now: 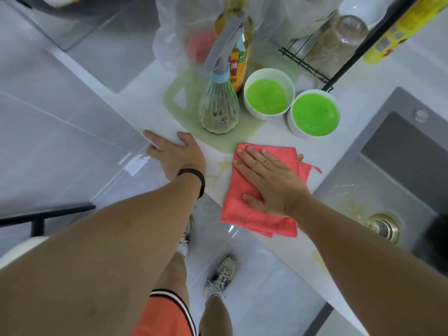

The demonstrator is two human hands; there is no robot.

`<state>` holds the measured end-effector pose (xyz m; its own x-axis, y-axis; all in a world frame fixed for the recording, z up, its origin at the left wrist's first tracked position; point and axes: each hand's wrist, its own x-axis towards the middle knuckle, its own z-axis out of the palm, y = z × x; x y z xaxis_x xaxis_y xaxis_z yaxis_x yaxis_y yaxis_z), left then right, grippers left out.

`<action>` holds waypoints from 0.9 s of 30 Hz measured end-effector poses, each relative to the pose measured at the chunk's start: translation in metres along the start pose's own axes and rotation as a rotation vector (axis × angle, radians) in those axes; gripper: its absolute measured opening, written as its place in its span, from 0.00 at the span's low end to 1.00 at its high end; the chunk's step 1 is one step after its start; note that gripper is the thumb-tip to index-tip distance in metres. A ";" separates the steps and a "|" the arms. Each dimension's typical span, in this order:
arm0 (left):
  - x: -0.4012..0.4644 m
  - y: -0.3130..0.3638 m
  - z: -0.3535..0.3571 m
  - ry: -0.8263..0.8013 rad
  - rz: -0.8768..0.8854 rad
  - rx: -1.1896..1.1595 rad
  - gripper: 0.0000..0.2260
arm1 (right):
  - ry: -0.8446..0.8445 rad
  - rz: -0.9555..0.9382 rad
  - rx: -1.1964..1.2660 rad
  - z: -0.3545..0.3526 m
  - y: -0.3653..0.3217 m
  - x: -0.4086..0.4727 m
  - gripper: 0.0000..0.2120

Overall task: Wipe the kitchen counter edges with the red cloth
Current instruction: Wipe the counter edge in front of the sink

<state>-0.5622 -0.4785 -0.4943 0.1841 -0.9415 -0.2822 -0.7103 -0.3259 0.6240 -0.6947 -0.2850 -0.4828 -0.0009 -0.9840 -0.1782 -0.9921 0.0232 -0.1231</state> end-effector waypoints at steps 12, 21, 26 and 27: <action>-0.001 0.002 -0.001 0.028 0.017 0.010 0.36 | 0.161 0.528 0.125 0.008 -0.018 -0.014 0.38; -0.003 0.007 -0.003 0.010 0.008 0.072 0.35 | 0.216 0.583 0.089 0.012 -0.038 -0.014 0.37; -0.005 0.007 -0.003 0.013 0.022 0.075 0.36 | 0.099 0.066 -0.019 0.004 -0.015 0.000 0.37; -0.005 0.007 -0.003 0.014 0.022 0.069 0.36 | 0.079 0.040 -0.034 0.004 -0.014 0.003 0.37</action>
<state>-0.5662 -0.4759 -0.4865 0.1771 -0.9495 -0.2590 -0.7590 -0.2993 0.5782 -0.6807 -0.2874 -0.4856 -0.0489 -0.9933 -0.1043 -0.9948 0.0578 -0.0841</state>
